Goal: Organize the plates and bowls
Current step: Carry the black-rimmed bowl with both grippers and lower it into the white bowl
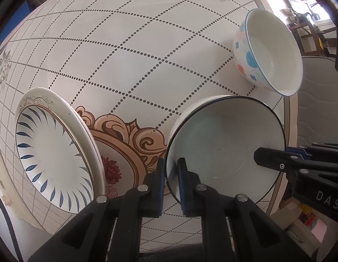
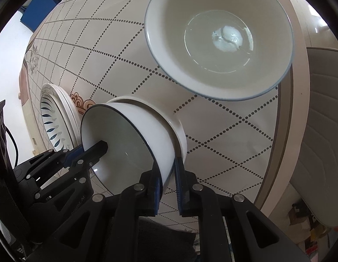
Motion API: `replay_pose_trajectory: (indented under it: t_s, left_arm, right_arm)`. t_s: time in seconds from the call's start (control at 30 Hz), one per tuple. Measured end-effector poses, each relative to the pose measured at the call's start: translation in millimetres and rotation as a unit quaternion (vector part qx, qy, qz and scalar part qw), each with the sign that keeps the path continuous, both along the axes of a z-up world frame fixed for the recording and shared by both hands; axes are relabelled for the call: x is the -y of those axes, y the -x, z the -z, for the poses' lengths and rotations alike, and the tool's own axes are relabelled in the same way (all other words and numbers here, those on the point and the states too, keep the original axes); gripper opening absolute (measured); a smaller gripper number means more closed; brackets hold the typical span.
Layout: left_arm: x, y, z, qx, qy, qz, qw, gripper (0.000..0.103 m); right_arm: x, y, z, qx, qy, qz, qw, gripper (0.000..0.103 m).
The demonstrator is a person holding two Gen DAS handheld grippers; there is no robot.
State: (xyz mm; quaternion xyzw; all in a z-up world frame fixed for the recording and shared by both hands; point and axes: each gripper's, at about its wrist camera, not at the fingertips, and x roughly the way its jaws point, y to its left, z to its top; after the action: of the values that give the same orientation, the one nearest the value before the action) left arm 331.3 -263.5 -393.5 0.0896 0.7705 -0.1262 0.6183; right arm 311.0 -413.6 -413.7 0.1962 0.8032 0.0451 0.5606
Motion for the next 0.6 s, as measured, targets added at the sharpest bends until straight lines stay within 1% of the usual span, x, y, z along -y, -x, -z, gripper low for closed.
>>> replay_pose_trajectory:
  t_s: [0.1, 0.17, 0.27, 0.43, 0.6]
  left_arm:
    - [-1.2, 0.0, 1.6, 0.002, 0.001, 0.000, 1.0000, 0.009]
    - [-0.7, -0.1, 2.5, 0.001, 0.000, 0.002, 1.0000, 0.009]
    - [0.1, 1.0, 3.4, 0.002, -0.002, 0.003, 1.0000, 0.009]
    - [3.9, 4.4, -2.0, 0.001, -0.004, -0.002, 1.0000, 0.009]
    - [4.5, 5.0, -2.5, -0.002, -0.005, -0.005, 1.0000, 0.010]
  right_arm:
    - [3.4, 1.9, -4.9, 0.001, 0.010, -0.003, 1.000, 0.013]
    - [6.4, 2.4, -9.2, 0.010, 0.001, 0.002, 1.000, 0.013]
    - [11.0, 2.9, -11.8, 0.018, -0.001, 0.009, 1.000, 0.006]
    - [17.0, 6.6, -8.4, 0.017, -0.011, 0.032, 0.999, 0.006]
    - [17.8, 6.8, -6.0, 0.012, -0.016, 0.029, 0.999, 0.006]
